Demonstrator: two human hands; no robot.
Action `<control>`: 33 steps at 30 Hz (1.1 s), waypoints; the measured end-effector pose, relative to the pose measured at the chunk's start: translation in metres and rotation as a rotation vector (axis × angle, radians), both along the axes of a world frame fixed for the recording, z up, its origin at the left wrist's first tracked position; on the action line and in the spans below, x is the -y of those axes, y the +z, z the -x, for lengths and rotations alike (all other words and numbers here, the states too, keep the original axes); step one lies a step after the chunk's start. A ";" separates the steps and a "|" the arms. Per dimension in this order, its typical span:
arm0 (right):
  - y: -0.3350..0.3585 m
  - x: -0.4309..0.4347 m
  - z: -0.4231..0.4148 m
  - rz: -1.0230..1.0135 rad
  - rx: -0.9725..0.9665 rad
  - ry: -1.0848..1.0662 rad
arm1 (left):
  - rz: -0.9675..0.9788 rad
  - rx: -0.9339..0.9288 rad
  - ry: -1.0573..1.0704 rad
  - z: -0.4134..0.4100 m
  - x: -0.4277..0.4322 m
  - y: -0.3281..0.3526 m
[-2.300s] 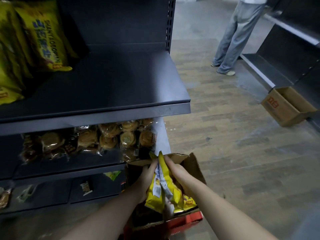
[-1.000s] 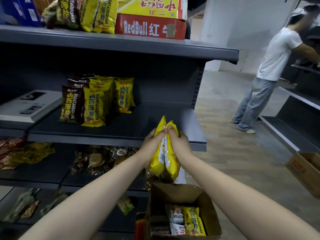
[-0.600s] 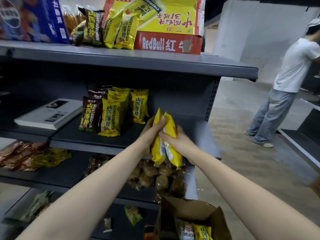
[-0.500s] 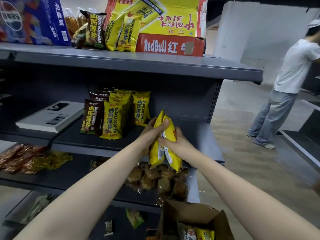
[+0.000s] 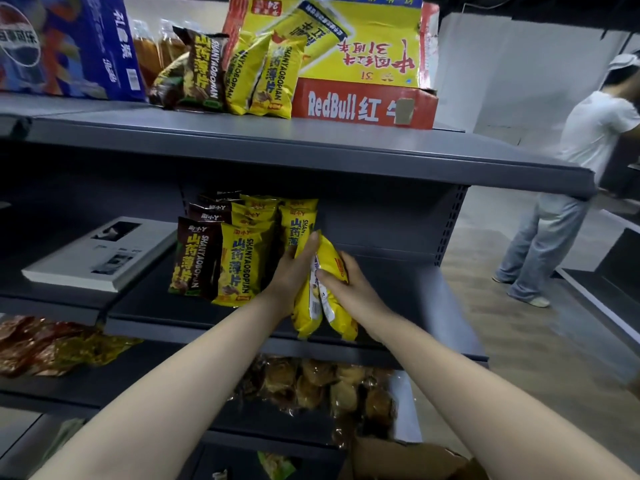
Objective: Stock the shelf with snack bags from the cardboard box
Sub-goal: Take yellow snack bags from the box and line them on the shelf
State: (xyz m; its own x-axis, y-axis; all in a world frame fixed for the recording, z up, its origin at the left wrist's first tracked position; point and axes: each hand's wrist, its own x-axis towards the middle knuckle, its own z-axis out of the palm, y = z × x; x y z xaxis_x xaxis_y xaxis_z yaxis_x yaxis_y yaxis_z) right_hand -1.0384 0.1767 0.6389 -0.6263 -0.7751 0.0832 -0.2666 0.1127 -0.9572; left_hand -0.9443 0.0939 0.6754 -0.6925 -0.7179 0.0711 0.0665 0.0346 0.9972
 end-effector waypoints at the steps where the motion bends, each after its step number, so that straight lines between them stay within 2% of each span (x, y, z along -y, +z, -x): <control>1: 0.000 0.007 0.001 0.009 -0.008 -0.013 | 0.017 0.008 0.013 0.000 0.007 0.000; 6: 0.003 0.042 0.012 0.032 -0.118 -0.160 | 0.144 0.011 0.074 -0.001 0.056 -0.003; 9: 0.001 0.062 0.023 -0.041 -0.242 -0.276 | 0.200 0.034 0.074 -0.003 0.078 -0.004; 15: -0.002 0.105 0.031 -0.182 -0.400 -0.396 | 0.190 0.009 0.053 -0.010 0.109 -0.001; 27: -0.019 0.178 0.020 -0.245 -0.521 -0.581 | 0.160 -0.066 0.148 -0.015 0.148 -0.005; 33: -0.031 0.203 0.030 -0.261 -0.524 -0.612 | 0.139 -0.066 0.117 -0.006 0.162 -0.004</control>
